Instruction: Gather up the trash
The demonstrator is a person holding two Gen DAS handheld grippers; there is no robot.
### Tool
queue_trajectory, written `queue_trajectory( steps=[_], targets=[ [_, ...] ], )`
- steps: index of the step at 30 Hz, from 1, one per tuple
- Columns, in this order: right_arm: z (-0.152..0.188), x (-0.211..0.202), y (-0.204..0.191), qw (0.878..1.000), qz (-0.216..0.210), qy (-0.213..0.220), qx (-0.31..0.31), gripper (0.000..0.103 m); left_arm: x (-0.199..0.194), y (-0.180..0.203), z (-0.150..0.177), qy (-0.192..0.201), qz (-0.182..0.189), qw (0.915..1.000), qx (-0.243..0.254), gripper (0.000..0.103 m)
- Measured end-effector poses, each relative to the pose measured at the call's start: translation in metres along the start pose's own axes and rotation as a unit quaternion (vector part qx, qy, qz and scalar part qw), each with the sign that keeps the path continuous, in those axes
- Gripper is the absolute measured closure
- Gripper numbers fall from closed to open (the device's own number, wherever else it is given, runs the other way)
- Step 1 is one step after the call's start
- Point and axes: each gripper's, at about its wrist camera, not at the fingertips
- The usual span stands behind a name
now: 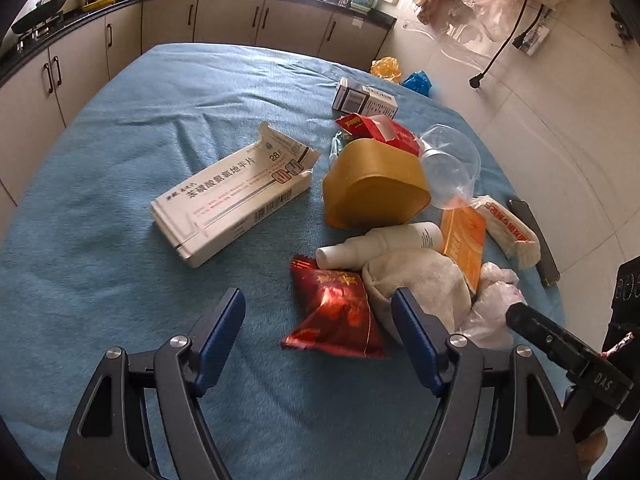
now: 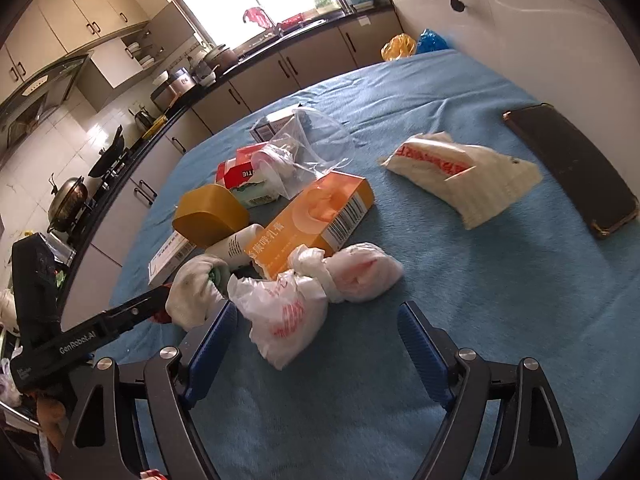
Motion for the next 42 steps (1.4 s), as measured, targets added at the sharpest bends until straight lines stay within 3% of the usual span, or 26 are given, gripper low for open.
queue_trajectory(
  steps=[3,7,10,18,25,31,35,42],
  targets=[
    [0.0,0.009,-0.005,1.0,0.005,-0.006,-0.004,0.026,0.006,-0.003,0.001,-0.013,0.022,0.9996,-0.012,0.064],
    [0.001,0.013,-0.01,1.0,-0.002,-0.013,-0.009,0.062,0.004,-0.001,0.007,-0.006,0.02,0.9997,-0.012,0.068],
    [0.004,0.007,-0.011,1.0,0.005,0.002,-0.017,0.066,-0.009,0.0,0.013,0.009,0.018,0.9996,-0.018,0.069],
    [0.016,-0.023,-0.014,0.999,0.002,0.033,-0.024,0.07,-0.063,0.002,0.037,0.048,-0.006,0.9987,-0.016,0.069],
    [0.033,-0.045,-0.034,0.998,-0.015,0.043,-0.051,0.07,-0.112,-0.014,0.069,0.073,-0.03,0.996,-0.043,0.068],
    [0.06,-0.043,-0.063,0.996,-0.034,0.023,-0.083,0.07,-0.149,-0.054,0.109,0.08,-0.087,0.9892,-0.086,0.068],
    [0.082,-0.032,-0.091,0.992,-0.049,0.0,-0.113,0.07,-0.17,-0.094,0.143,0.081,-0.125,0.9791,-0.139,0.068],
    [0.125,-0.004,-0.157,0.979,-0.085,-0.051,-0.177,0.07,-0.201,-0.171,0.202,0.079,-0.204,0.9483,-0.23,0.068]
  ],
)
Point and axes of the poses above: each gripper's, at about its wrist camera, not at the fingertips, and x roughly the way its jaws point, y to its right, z to its underside, and after that the axes turned 12 degrees about x, right-handed
